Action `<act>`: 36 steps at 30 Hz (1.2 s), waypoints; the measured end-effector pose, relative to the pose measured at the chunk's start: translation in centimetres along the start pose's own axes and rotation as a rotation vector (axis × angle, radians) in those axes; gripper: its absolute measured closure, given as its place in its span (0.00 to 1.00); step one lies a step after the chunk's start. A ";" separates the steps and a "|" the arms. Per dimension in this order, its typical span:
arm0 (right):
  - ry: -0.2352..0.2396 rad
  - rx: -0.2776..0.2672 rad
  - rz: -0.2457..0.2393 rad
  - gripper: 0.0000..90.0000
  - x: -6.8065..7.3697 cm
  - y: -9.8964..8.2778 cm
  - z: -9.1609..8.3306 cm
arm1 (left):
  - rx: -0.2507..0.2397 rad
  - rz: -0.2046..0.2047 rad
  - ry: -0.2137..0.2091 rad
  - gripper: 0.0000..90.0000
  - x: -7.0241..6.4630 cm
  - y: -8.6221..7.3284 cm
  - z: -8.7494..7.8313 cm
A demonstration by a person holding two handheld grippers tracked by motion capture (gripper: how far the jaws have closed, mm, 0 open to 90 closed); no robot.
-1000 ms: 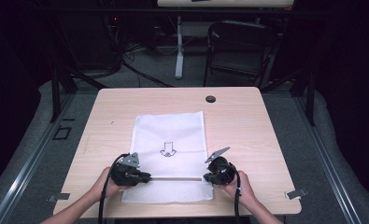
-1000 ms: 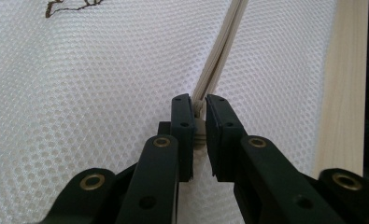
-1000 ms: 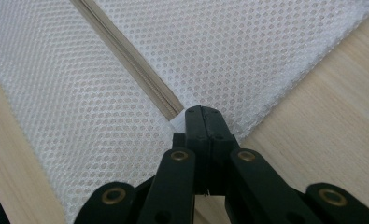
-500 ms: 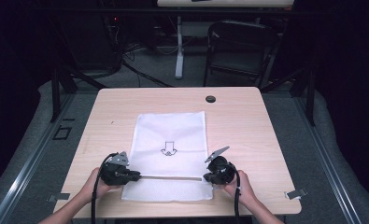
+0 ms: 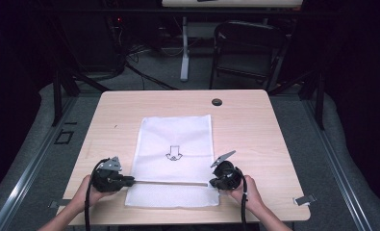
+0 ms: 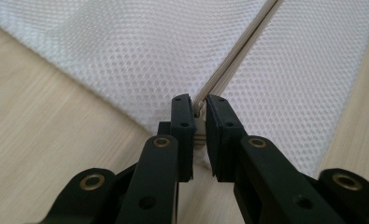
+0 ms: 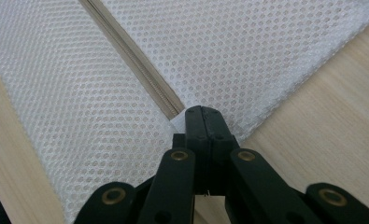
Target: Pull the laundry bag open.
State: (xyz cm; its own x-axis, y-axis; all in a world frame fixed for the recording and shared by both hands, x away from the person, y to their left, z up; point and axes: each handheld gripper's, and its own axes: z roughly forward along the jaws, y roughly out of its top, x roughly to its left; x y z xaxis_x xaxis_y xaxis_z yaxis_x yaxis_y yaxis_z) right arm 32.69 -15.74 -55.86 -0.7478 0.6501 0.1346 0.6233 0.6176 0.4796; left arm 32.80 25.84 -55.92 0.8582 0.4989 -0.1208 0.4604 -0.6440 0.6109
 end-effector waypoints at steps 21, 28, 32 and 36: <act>0.003 0.001 0.002 1.00 -0.1 -0.1 0.0 | -0.018 -0.057 0.019 0.92 0.4 -1.5 -0.9; 0.032 -0.008 -0.026 0.69 0.4 0.2 -0.2 | -0.031 -0.074 -0.040 0.80 0.5 -1.3 -1.0; 0.027 -0.020 -0.050 0.52 0.6 0.7 -1.0 | -0.055 -0.087 -0.028 0.61 0.2 -0.8 -1.6; 0.013 -0.030 -0.054 0.39 0.6 0.6 -1.8 | -0.067 -0.118 0.024 0.45 0.0 -0.4 -2.3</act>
State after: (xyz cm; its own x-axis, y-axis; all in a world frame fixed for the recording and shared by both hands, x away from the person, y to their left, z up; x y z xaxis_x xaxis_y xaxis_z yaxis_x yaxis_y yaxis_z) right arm 32.21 -15.81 -53.89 -0.7833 0.6102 0.1187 0.5747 0.6381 0.5124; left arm 32.08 27.39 -54.39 0.7928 0.5833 -0.1766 0.5411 -0.5403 0.6444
